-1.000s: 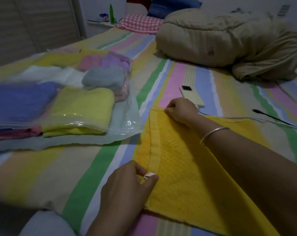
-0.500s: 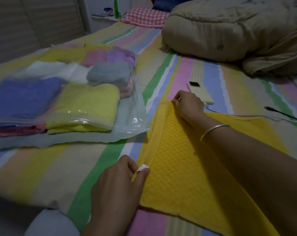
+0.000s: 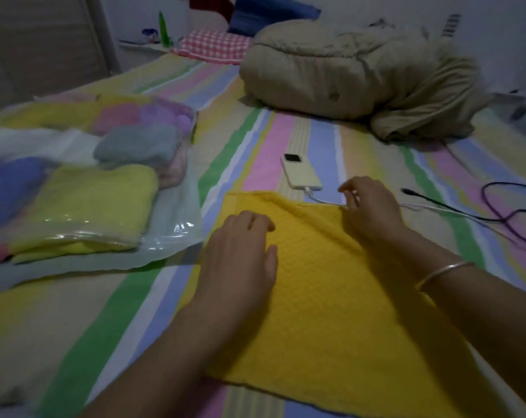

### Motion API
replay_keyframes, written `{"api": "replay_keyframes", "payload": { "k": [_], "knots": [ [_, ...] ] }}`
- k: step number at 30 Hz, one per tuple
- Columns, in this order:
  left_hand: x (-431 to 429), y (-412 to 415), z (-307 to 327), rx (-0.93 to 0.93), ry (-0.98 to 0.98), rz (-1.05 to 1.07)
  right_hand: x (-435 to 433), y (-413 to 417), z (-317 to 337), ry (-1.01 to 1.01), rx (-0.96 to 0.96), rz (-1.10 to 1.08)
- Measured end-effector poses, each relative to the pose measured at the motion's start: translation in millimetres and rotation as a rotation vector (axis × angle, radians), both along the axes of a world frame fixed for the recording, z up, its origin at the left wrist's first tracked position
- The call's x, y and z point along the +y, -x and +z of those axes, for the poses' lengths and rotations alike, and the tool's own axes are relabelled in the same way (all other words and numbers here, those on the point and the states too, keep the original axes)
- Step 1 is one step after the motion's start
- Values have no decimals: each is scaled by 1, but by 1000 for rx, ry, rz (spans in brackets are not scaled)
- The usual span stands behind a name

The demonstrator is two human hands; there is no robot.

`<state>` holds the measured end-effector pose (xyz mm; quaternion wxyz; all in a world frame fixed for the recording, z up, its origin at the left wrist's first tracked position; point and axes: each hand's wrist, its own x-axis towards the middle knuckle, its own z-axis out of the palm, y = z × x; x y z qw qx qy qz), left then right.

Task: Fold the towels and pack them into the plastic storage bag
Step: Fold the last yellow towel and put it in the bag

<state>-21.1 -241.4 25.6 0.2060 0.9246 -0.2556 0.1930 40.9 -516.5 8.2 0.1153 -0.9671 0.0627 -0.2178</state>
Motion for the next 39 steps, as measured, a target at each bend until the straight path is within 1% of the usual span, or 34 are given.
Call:
{"api": "replay_keyframes", "payload": {
  "k": [2,3,5,7,8,10,11,12,14,16,20,23,26,28,30,31,33,35,37,39],
  "knots": [
    [-23,-40,-8,30,-26,-67,-36,17,4,-19,67,-15],
    [-31,-61,-13,36,-75,-84,-51,24,5,-28,134,-10],
    [-39,-100,-20,36,-194,-97,-74,32,6,18,252,-2],
    [-41,-132,-21,65,-290,-87,-88,34,4,85,272,-12],
    [-41,-144,-21,101,-331,-78,-92,33,2,79,268,-12],
    [-38,-161,-19,189,-433,-76,-97,28,0,-3,296,10],
    [-36,-166,-19,222,-469,-83,-99,25,-1,-18,324,30],
    [-35,-170,-19,235,-483,-94,-103,22,-1,9,339,49],
    [-36,-175,-19,214,-487,-103,-114,17,2,101,308,50],
    [-38,-179,-19,176,-505,-89,-121,13,9,112,279,25],
    [-39,-185,-19,144,-550,-21,-112,5,10,163,345,-16],
    [-40,-187,-14,108,-594,33,-105,4,3,134,377,-40],
    [-35,-185,-8,93,-603,52,-102,10,1,-29,418,-44],
    [-26,-182,-3,108,-623,34,-100,15,1,-22,449,-67],
    [-19,-173,5,51,-670,-8,-94,23,5,77,388,-115],
    [-16,-165,10,-27,-679,-51,-90,29,8,106,304,-147],
    [-7,-142,19,-227,-588,-191,-80,50,14,75,121,-216],
    [6,-108,26,-346,-458,-268,-69,81,17,1,-17,-244],
    [23,-71,24,-354,-345,-297,-55,121,16,-60,-114,-234],
    [44,-36,15,-306,-258,-294,-37,165,13,-168,-188,-208]
  ]
}}
